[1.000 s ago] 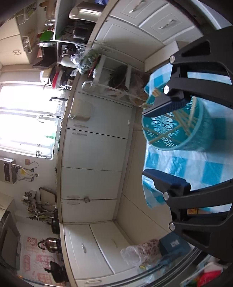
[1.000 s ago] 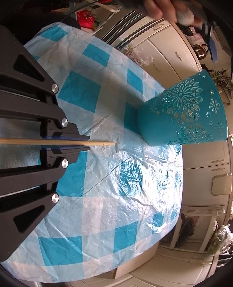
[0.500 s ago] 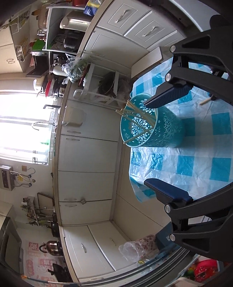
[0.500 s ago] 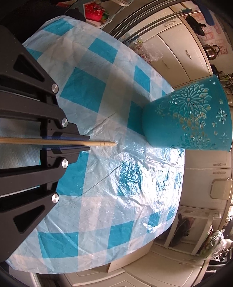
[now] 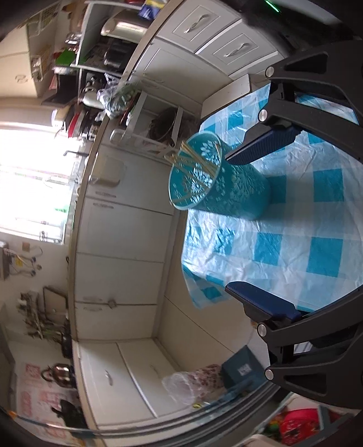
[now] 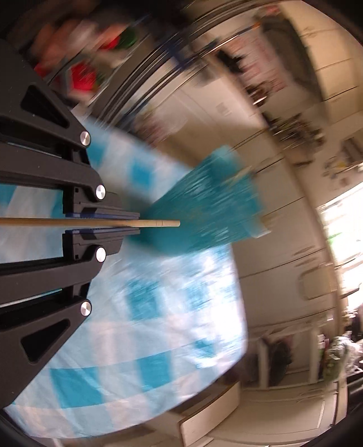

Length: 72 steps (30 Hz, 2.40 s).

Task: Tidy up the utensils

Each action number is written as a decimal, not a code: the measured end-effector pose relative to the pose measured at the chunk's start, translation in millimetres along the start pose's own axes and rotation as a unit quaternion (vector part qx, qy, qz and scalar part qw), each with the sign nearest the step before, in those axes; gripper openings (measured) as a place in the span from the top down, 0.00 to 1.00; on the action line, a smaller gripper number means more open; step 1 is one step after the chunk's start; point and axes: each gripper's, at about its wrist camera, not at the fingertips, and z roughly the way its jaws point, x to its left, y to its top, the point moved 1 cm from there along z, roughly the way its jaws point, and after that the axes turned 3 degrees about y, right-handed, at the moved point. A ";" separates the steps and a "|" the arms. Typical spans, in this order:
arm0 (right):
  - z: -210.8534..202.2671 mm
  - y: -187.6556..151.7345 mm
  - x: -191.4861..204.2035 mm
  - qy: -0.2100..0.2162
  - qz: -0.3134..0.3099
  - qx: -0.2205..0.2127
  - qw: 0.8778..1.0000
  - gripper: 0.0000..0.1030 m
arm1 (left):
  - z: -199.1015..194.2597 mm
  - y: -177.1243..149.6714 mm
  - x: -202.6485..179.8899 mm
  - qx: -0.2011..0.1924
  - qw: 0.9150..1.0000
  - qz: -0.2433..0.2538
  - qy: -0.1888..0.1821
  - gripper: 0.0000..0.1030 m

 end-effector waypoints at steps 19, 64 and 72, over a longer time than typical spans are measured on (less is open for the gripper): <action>77.8 137.7 40.5 0.012 0.013 -0.222 0.975 0.94 | 7.5 -7.5 23.7 -0.012 0.998 -0.064 -0.004 0.17; -18.7 34.0 34.0 -0.096 -0.012 -0.047 0.994 0.36 | -54.5 -9.0 -11.7 0.007 1.000 0.005 0.014 0.07; -59.3 18.8 52.5 -0.101 -0.011 -0.045 0.994 0.26 | -92.2 -14.9 -15.1 -0.001 0.999 0.018 0.029 0.07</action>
